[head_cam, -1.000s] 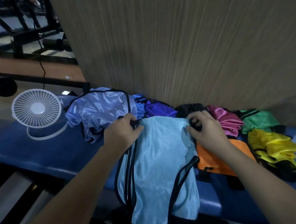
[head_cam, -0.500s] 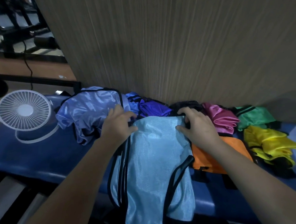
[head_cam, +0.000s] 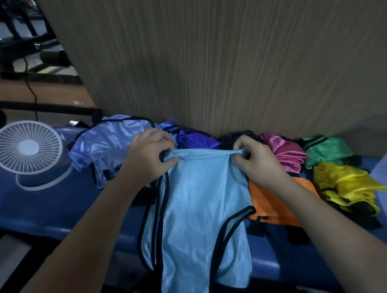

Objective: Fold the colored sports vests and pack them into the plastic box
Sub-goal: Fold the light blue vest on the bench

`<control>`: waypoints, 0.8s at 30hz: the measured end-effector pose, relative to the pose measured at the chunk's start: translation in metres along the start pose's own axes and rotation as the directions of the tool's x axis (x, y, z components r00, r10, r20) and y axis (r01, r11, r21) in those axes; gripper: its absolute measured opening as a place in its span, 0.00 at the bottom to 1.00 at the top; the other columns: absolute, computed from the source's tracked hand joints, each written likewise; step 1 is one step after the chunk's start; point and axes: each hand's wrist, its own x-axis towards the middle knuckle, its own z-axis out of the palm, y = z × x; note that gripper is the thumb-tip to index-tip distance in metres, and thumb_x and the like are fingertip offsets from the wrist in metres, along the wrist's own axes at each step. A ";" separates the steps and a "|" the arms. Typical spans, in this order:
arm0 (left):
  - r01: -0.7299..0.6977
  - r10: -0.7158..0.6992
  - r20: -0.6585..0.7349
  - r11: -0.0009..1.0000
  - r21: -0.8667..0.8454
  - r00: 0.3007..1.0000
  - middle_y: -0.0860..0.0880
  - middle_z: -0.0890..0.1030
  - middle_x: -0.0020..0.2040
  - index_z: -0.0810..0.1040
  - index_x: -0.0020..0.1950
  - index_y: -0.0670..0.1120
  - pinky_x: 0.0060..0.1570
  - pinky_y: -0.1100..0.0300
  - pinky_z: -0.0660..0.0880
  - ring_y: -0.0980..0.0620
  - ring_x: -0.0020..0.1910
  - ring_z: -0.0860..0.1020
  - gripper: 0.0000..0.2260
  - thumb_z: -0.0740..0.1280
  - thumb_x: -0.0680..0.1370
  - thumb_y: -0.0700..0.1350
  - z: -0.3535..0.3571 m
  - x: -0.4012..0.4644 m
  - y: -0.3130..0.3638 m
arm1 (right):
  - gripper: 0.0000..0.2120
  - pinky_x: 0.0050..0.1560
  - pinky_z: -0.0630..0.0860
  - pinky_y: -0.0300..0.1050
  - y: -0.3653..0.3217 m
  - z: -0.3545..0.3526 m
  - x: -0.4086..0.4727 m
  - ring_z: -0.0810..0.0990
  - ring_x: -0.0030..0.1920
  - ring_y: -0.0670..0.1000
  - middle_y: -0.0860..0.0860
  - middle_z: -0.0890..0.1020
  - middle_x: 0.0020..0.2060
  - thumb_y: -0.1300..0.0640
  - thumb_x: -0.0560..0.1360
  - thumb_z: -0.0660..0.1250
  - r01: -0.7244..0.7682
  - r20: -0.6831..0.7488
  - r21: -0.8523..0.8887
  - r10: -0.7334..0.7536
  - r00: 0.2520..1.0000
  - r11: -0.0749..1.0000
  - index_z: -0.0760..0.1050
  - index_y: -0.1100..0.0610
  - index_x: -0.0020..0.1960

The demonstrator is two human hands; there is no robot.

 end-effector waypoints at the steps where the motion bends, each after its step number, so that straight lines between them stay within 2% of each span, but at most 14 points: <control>1: 0.013 -0.010 0.021 0.992 -0.124 1.000 0.54 0.80 0.42 0.80 0.41 0.48 0.46 0.56 0.67 0.53 0.45 0.76 0.11 0.70 0.73 0.55 -0.004 0.001 -0.001 | 0.07 0.35 0.71 0.52 -0.001 -0.002 0.001 0.75 0.32 0.54 0.54 0.79 0.33 0.60 0.75 0.69 -0.005 -0.018 0.038 0.005 1.000 0.999 0.71 0.52 0.43; 3: 0.128 -0.104 0.086 0.929 -0.348 0.991 0.50 0.79 0.36 0.79 0.43 0.45 0.38 0.56 0.72 0.51 0.35 0.77 0.12 0.75 0.74 0.53 -0.010 0.000 -0.004 | 0.07 0.34 0.71 0.49 0.000 -0.006 0.003 0.75 0.31 0.51 0.52 0.80 0.33 0.59 0.76 0.70 -0.019 -0.041 0.097 0.023 0.999 0.995 0.73 0.53 0.43; 4: 0.199 -0.162 0.122 0.884 -0.424 0.979 0.49 0.80 0.36 0.79 0.44 0.45 0.38 0.55 0.74 0.49 0.36 0.78 0.12 0.77 0.73 0.52 -0.012 0.000 -0.005 | 0.07 0.34 0.71 0.47 0.001 -0.006 0.005 0.76 0.31 0.48 0.50 0.80 0.33 0.58 0.76 0.71 -0.031 -0.044 0.119 0.036 0.998 0.992 0.73 0.52 0.43; 6: 0.321 -0.265 0.180 0.785 -0.530 0.947 0.50 0.83 0.42 0.80 0.46 0.48 0.43 0.58 0.78 0.51 0.42 0.82 0.11 0.77 0.70 0.51 -0.014 0.002 -0.009 | 0.07 0.34 0.71 0.45 0.003 -0.005 0.008 0.76 0.32 0.47 0.48 0.80 0.33 0.57 0.77 0.71 -0.061 -0.039 0.176 0.069 0.997 0.983 0.74 0.50 0.43; 8: 0.388 -0.305 0.240 0.747 -0.540 0.921 0.53 0.85 0.46 0.80 0.47 0.50 0.48 0.61 0.77 0.56 0.48 0.83 0.11 0.78 0.70 0.48 -0.013 0.007 -0.016 | 0.07 0.33 0.72 0.48 0.003 -0.002 0.011 0.76 0.31 0.49 0.52 0.80 0.33 0.56 0.77 0.71 -0.085 -0.039 0.262 0.099 0.994 0.961 0.74 0.49 0.43; 10: 0.408 -0.286 0.305 0.763 -0.501 0.908 0.54 0.85 0.49 0.81 0.50 0.49 0.52 0.63 0.76 0.60 0.50 0.83 0.10 0.78 0.72 0.44 -0.015 0.014 -0.022 | 0.07 0.25 0.70 0.45 0.004 -0.001 0.014 0.74 0.25 0.53 0.58 0.79 0.33 0.58 0.78 0.70 -0.129 -0.028 0.350 0.148 0.989 0.928 0.73 0.51 0.45; 12: 0.399 -0.247 0.343 0.765 -0.505 0.906 0.53 0.84 0.51 0.81 0.51 0.48 0.54 0.64 0.76 0.61 0.51 0.82 0.09 0.76 0.73 0.40 -0.016 0.021 -0.024 | 0.06 0.20 0.68 0.42 0.005 -0.004 0.017 0.74 0.20 0.56 0.54 0.78 0.31 0.60 0.79 0.69 -0.181 0.001 0.407 0.197 0.980 0.896 0.72 0.55 0.46; 13: 0.394 -0.235 0.345 0.757 -0.521 0.909 0.52 0.84 0.51 0.81 0.52 0.48 0.55 0.65 0.76 0.61 0.51 0.82 0.10 0.75 0.74 0.38 -0.016 0.024 -0.025 | 0.06 0.21 0.71 0.43 0.004 -0.005 0.018 0.75 0.21 0.57 0.51 0.79 0.32 0.60 0.80 0.68 -0.199 0.019 0.438 0.213 0.977 0.877 0.72 0.56 0.46; 16: 0.410 -0.277 0.315 0.747 -0.523 0.908 0.52 0.85 0.51 0.82 0.55 0.46 0.55 0.63 0.77 0.58 0.52 0.82 0.10 0.75 0.74 0.39 -0.013 0.034 -0.029 | 0.05 0.28 0.80 0.51 0.004 -0.005 0.026 0.79 0.27 0.58 0.48 0.80 0.35 0.62 0.80 0.68 -0.255 0.064 0.561 0.265 0.962 0.788 0.72 0.59 0.47; 19: 0.434 -0.350 0.258 0.749 -0.500 0.901 0.57 0.84 0.48 0.82 0.53 0.51 0.50 0.68 0.75 0.62 0.49 0.81 0.10 0.77 0.73 0.43 -0.007 0.041 -0.034 | 0.05 0.36 0.84 0.52 0.004 -0.001 0.037 0.80 0.39 0.56 0.57 0.76 0.41 0.64 0.79 0.68 -0.249 0.045 0.665 0.296 0.954 0.704 0.74 0.59 0.46; 21: 0.432 -0.380 0.209 0.756 -0.492 0.901 0.62 0.84 0.46 0.81 0.50 0.53 0.48 0.73 0.72 0.66 0.48 0.80 0.10 0.78 0.72 0.44 -0.003 0.044 -0.035 | 0.05 0.41 0.84 0.52 0.008 0.002 0.042 0.76 0.43 0.56 0.57 0.72 0.42 0.65 0.78 0.69 -0.209 0.000 0.690 0.289 0.957 0.693 0.75 0.59 0.46; 24: 0.428 -0.394 0.179 0.749 -0.506 0.902 0.60 0.84 0.47 0.81 0.51 0.52 0.49 0.71 0.73 0.64 0.50 0.81 0.11 0.78 0.72 0.44 -0.005 0.042 -0.033 | 0.06 0.48 0.84 0.55 0.008 0.003 0.040 0.76 0.44 0.54 0.56 0.71 0.42 0.66 0.78 0.69 -0.177 -0.017 0.682 0.258 0.966 0.710 0.75 0.59 0.45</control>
